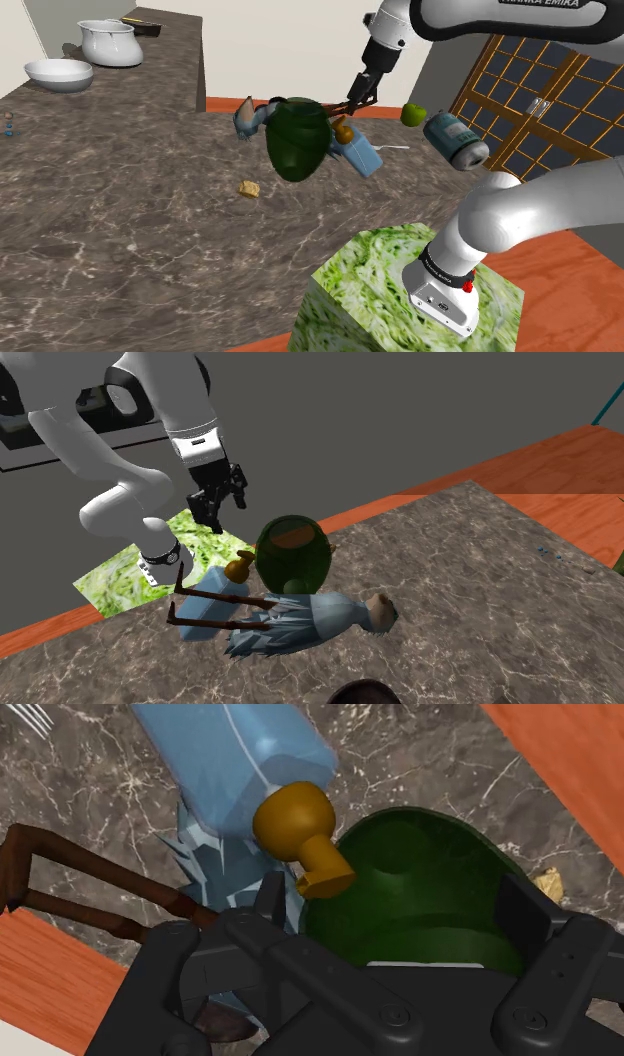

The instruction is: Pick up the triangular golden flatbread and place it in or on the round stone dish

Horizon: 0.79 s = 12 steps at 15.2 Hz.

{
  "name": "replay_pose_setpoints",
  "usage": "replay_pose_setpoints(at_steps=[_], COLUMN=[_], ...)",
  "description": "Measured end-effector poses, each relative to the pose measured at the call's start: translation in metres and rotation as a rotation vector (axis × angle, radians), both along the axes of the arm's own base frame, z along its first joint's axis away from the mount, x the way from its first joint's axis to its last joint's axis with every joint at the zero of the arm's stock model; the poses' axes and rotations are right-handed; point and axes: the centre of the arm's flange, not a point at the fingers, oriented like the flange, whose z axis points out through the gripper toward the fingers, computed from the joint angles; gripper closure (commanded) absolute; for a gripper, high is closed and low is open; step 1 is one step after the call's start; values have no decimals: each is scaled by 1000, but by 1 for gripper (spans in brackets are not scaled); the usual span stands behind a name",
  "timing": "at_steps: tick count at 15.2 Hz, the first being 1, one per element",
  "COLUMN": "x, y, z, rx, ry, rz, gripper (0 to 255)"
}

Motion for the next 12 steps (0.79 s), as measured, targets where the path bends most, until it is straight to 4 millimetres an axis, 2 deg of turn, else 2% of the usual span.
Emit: replay_pose_setpoints(at_steps=[7,12], x=[33,55], y=[59,86], z=[-59,-63], rx=[-2,-261], ry=[-6,-167], rz=[68,235], gripper=[0,0])
